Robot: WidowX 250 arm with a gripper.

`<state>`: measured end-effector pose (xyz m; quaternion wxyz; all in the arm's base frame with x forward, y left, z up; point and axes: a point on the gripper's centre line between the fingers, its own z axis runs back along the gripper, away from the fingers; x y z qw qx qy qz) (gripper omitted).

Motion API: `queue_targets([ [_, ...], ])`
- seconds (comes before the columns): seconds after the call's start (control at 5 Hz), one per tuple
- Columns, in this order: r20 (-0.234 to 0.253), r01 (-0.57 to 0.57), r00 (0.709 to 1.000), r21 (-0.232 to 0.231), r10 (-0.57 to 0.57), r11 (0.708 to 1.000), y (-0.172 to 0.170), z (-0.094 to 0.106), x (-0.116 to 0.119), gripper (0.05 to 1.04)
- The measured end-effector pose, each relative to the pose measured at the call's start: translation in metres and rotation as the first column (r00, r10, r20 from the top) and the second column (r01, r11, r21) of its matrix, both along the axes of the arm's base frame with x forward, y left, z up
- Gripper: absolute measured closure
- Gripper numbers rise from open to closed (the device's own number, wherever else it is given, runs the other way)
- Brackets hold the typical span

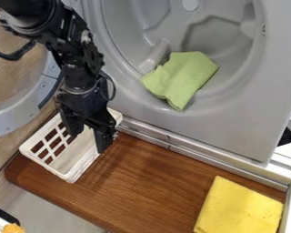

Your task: Move the yellow cloth to the bottom middle of the table

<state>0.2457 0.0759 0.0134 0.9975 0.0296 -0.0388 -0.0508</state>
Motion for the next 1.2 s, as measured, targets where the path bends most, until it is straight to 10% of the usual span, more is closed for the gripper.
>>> queue_targets([
  [0.6, 0.020, 0.203, 0.979, -0.029, -0.203, 0.979, -0.095, 0.005, 0.011, 0.084],
  [1.2, -0.053, 0.302, 0.952, 0.011, -0.301, 0.953, -0.218, -0.073, 0.015, 0.084],
])
